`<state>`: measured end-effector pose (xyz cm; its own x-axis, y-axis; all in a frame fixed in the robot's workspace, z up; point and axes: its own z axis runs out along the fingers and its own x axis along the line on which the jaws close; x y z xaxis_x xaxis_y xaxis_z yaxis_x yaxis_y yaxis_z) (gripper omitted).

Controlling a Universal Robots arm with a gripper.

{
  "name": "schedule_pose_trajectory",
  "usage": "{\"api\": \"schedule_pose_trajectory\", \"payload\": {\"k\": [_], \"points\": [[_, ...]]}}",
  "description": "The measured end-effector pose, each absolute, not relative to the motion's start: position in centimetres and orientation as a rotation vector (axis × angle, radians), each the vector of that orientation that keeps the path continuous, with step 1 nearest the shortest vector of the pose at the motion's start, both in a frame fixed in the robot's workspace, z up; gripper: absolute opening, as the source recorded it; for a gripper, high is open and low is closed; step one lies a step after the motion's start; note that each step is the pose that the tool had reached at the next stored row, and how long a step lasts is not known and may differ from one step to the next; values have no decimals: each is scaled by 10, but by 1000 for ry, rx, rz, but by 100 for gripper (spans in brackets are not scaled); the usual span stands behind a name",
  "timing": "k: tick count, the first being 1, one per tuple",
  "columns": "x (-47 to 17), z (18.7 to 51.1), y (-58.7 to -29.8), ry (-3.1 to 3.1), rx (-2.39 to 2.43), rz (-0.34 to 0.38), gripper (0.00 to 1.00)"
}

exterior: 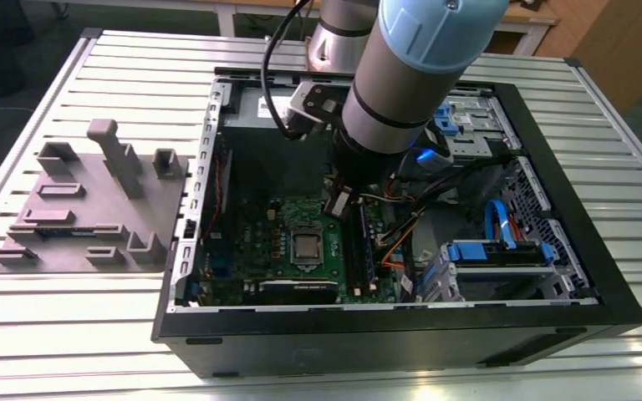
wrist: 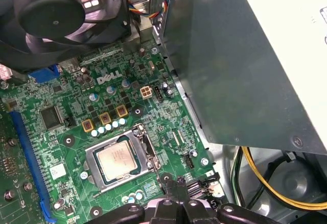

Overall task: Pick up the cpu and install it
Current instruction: 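Install the first cpu locking lever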

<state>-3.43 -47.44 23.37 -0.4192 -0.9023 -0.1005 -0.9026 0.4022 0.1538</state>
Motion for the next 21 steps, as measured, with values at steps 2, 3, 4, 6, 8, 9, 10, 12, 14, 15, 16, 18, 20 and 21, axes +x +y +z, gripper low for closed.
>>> {"api": "schedule_pose_trajectory", "payload": {"k": [2, 3, 4, 6, 8, 9, 10, 12, 14, 15, 16, 18, 20, 21], "points": [[-34, 234, -474, 2629, -1692, 290, 10], [-34, 234, -474, 2629, -1692, 290, 10], [-34, 234, -474, 2629, -1692, 290, 10], [-34, 234, -475, 2629, -1692, 290, 10], [-34, 234, -475, 2629, -1693, 290, 10], [-35, 234, -475, 2627, -1696, 290, 10], [-35, 234, -475, 2624, -1702, 290, 10], [-37, 234, -475, 2616, -1716, 290, 10], [-39, 234, -475, 2606, -1732, 290, 10], [-39, 234, -475, 2606, -1733, 290, 10], [-39, 234, -475, 2606, -1733, 290, 10], [-39, 234, -475, 2606, -1733, 290, 10], [-39, 234, -475, 2606, -1733, 290, 10], [-39, 234, -475, 2606, -1733, 290, 10]]}}
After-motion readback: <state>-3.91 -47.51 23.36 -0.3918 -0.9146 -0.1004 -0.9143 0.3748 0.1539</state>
